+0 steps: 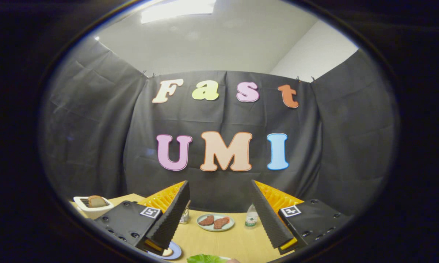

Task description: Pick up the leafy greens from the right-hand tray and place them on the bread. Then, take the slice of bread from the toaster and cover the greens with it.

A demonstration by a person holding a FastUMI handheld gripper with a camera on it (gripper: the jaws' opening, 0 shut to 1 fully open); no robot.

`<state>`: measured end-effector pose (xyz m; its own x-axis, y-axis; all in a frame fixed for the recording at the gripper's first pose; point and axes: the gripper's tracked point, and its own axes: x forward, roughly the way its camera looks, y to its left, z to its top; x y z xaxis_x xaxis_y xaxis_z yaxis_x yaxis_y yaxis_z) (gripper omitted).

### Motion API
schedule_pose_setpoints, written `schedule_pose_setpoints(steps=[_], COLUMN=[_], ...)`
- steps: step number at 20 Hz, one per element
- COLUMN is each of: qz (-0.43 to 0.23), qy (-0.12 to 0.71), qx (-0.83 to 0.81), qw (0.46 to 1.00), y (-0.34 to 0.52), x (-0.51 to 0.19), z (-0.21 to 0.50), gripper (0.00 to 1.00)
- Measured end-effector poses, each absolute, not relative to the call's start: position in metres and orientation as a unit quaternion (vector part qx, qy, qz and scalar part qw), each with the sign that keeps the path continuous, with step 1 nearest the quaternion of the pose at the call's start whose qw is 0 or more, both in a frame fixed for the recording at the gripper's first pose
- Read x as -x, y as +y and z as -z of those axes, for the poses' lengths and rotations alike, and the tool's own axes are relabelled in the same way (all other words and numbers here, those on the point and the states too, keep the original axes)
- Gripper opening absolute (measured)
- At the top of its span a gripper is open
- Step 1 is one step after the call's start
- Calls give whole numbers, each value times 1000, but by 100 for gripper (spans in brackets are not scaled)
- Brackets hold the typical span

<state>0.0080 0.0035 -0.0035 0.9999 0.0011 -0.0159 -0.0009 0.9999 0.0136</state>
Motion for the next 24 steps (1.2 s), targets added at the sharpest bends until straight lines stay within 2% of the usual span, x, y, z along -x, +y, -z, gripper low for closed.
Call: schedule_pose_setpoints(steps=[12,24], qz=[-1,-65], qy=[16,59], qx=[-13,25], qw=[1000,996], y=[-11,-13], x=[-19,-28], z=[18,55], gripper=[100,100])
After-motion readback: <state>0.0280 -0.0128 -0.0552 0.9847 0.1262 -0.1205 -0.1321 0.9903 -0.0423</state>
